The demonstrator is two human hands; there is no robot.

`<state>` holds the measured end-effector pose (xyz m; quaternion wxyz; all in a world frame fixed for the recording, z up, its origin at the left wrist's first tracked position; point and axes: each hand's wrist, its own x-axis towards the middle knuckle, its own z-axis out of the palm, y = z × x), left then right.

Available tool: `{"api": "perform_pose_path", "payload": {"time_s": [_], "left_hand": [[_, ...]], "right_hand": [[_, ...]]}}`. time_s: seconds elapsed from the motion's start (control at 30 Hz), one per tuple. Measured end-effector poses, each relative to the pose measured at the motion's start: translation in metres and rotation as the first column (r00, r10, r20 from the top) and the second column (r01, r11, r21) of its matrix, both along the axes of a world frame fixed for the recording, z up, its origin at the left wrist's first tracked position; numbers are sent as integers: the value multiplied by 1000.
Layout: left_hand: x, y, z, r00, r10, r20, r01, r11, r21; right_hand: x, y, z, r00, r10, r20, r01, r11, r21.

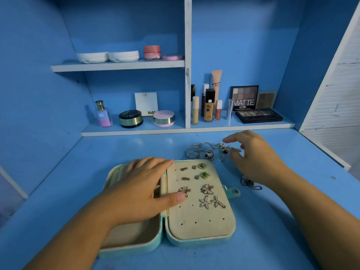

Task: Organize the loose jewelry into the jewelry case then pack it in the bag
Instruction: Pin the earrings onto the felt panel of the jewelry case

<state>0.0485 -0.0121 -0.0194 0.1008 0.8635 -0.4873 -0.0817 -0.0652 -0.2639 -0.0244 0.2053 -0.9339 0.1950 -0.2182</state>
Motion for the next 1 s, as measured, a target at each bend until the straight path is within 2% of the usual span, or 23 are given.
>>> {"api": "perform_pose_path", "payload": {"time_s": [0.1, 0.3, 0.7, 0.8, 1.0], "left_hand": [[0, 0, 2, 1000, 3, -13, -3, 1000, 0], [1, -1, 1, 1000, 0, -4, 0, 1000, 8], [1, 0, 1, 1000, 1, -6, -1, 1000, 14], [1, 0, 2, 1000, 4, -2, -4, 1000, 15], [1, 0, 0, 1000, 4, 2, -4, 1000, 4]], "right_hand": [[3, -20, -5, 992, -105, -73, 97, 990, -105], [11, -18, -9, 986, -82, -145, 49, 975, -217], [7, -12, -4, 972, -2, -236, -29, 991, -127], [6, -13, -4, 976, 15, -217, -35, 995, -89], [13, -17, -10, 968, -48, -246, 2, 983, -184]]}}
